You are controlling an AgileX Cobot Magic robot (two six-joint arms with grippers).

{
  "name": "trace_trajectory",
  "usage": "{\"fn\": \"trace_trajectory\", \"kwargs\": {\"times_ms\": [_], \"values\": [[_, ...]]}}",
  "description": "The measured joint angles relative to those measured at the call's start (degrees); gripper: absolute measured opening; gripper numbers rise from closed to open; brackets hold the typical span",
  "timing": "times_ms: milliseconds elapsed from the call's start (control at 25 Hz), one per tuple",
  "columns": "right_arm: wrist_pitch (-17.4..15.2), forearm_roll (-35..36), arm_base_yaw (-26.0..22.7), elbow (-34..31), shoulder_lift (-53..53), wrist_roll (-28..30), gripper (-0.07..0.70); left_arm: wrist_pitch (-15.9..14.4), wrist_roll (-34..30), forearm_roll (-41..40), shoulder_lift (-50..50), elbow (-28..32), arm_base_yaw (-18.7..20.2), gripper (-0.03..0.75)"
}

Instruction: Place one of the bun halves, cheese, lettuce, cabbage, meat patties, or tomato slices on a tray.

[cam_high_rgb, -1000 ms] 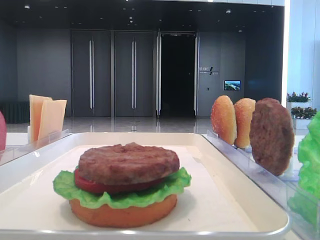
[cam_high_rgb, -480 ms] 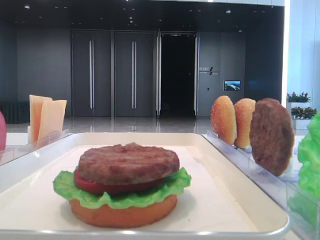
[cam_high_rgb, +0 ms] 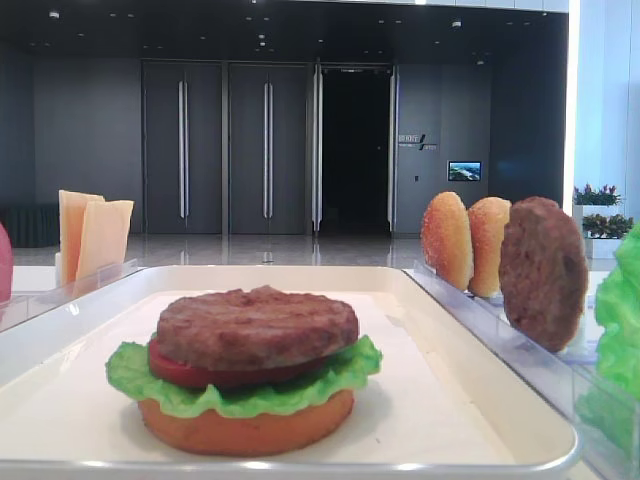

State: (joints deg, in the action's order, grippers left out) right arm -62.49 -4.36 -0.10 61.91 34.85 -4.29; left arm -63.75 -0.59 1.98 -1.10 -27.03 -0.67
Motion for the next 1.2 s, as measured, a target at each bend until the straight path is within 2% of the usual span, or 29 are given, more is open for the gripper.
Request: {"fn": "trace_trajectory", "kwargs": {"times_ms": [120,440,880,1200], "values": [[0.0,-0.4,0.1,-4.2,-6.7,0.2,0.582,0.0,0.0,0.0,0.0,0.0,0.0,0.433],[2.8,-1.2,0.1,-17.0,-20.7,0.6,0.577,0.0,0.0,0.0,0.0,0.0,0.0,0.433],[1.0,0.7,0.1,-25.5,-34.3,2.9,0.577,0.0,0.0,0.0,0.0,0.0,0.0,0.433],[-2.4,1.5,0.1,-28.4,-35.2,3.5,0.577,0.0,0.0,0.0,0.0,0.0,0.0,0.433]]}}
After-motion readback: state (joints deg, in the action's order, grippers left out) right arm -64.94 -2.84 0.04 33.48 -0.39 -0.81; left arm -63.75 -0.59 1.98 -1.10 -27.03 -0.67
